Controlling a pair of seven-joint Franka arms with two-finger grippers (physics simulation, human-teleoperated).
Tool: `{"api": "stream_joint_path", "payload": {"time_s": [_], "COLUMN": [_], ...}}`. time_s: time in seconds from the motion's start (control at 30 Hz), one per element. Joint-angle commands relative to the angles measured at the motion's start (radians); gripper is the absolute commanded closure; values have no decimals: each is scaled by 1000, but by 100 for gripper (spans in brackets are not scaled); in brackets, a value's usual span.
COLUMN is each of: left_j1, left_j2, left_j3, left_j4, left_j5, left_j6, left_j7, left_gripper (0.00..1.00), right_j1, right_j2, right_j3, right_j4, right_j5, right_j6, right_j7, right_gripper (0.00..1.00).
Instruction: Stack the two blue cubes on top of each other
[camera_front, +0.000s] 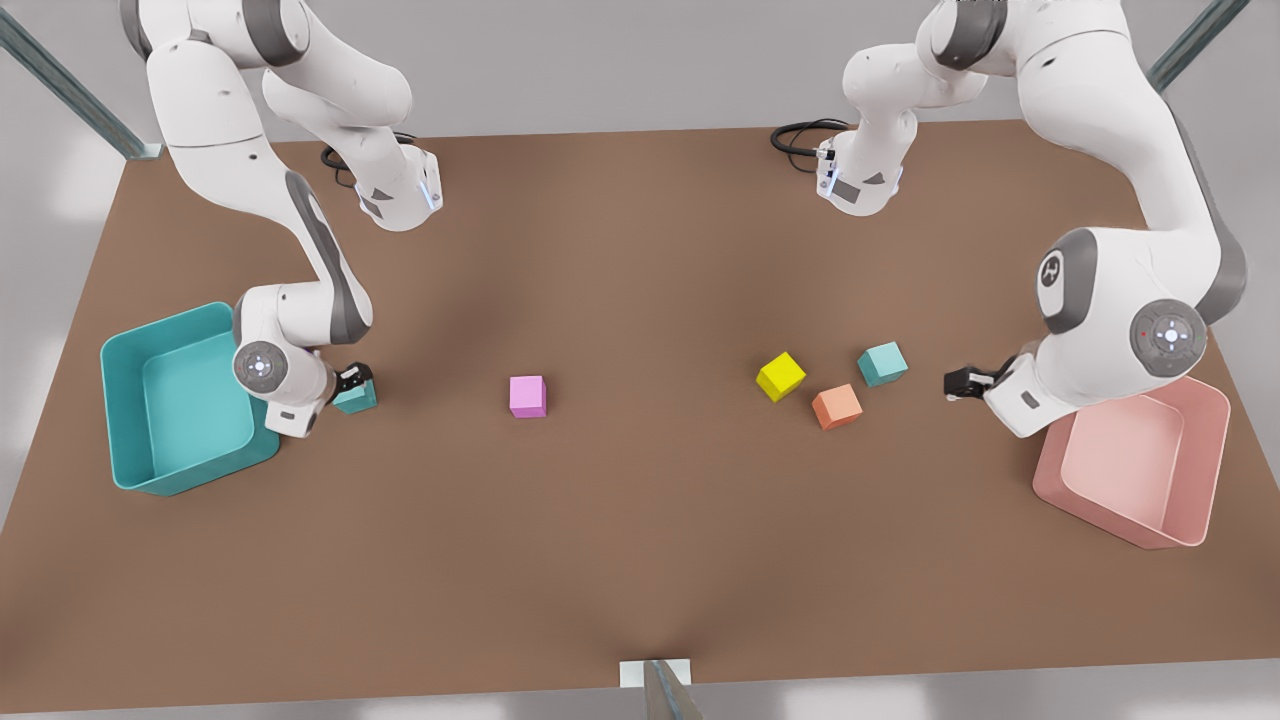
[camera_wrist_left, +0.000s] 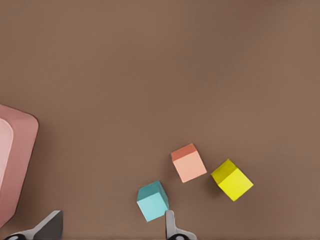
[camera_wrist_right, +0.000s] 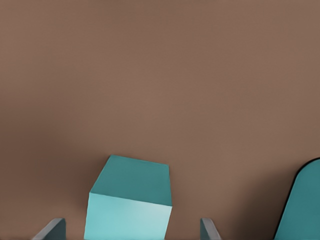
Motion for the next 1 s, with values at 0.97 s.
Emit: {"api": "stream_joint_path", "payload": {"time_s": [0.97], "left_j1": [18], "left_j2": [9], "left_j3": [-34], "left_j4": [-12], "left_j5": [6], "left_j6": [7], "left_j7": [-17], "left_gripper": [0], "right_j1": [-13], "right_j2": [16], "right_j3": [-28], "right_j4": [-27], "right_j5": [42], "right_j6": [-13], "right_j7": [-76], "right_gripper": [0]}}
